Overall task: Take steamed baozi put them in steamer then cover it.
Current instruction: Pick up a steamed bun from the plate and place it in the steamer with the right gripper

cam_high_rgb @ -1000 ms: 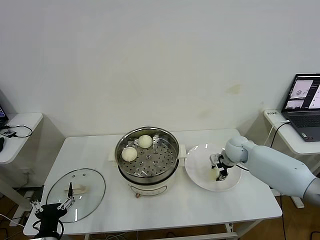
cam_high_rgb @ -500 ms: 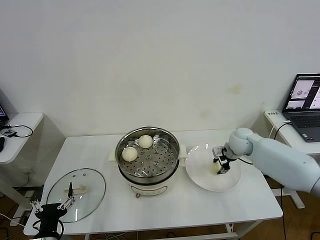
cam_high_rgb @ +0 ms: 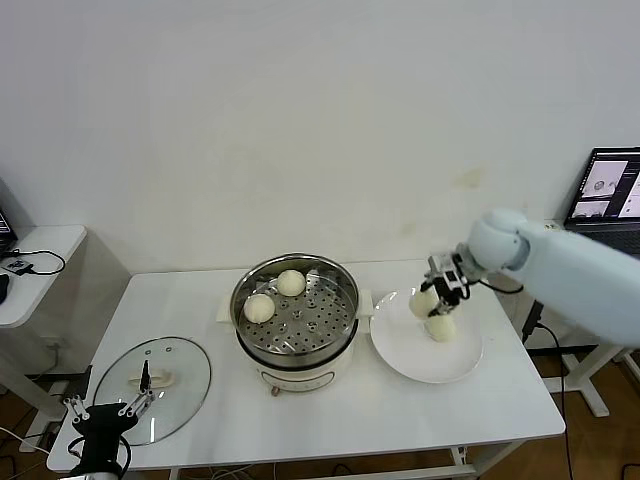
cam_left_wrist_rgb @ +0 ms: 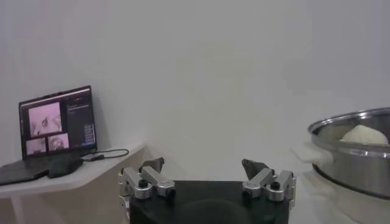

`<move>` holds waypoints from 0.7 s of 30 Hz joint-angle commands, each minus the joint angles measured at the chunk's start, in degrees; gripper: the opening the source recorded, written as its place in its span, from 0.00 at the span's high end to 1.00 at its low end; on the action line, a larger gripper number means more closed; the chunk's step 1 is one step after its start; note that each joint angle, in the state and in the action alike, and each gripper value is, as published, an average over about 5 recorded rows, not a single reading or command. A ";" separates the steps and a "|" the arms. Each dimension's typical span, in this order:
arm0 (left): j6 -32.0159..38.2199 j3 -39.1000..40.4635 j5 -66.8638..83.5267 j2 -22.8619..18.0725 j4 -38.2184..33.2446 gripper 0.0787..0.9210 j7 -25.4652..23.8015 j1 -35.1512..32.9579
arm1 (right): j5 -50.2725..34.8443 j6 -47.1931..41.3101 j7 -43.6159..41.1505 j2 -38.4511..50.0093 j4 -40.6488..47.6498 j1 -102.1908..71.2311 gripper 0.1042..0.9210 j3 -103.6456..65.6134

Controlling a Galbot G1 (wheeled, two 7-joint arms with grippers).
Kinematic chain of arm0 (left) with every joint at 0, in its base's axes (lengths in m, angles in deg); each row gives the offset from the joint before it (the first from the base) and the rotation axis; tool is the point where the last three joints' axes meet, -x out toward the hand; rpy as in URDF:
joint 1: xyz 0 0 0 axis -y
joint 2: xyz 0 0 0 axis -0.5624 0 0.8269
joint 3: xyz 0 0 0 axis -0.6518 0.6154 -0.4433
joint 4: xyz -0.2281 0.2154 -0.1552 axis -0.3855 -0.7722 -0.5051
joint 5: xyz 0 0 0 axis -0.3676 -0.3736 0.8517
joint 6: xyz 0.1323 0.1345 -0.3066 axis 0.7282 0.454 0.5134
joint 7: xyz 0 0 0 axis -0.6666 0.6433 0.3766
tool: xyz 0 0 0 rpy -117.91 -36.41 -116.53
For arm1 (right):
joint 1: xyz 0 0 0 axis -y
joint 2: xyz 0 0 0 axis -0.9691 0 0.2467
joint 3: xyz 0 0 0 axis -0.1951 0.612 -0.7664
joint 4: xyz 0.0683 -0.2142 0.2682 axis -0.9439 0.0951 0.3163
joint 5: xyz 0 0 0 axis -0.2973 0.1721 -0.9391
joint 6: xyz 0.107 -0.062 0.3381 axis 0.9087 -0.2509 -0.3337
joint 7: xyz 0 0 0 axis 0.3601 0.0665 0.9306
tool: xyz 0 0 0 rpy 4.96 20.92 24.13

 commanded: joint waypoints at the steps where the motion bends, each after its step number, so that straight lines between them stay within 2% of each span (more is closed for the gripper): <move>1: 0.13 0.17 -0.01 -0.07 -0.24 0.12 0.05 -0.23 | -10.13 2.00 -0.91 -6.11 -3.39 17.08 0.44 6.19; 12: 0.22 -0.46 0.42 -0.11 -0.46 0.12 0.11 -0.20 | -13.54 6.34 2.71 -20.44 -4.17 17.36 0.44 12.04; 21: 0.25 -1.18 0.67 -0.51 -1.16 0.12 0.11 -0.47 | -7.19 12.75 4.78 -30.76 1.45 11.46 0.44 15.30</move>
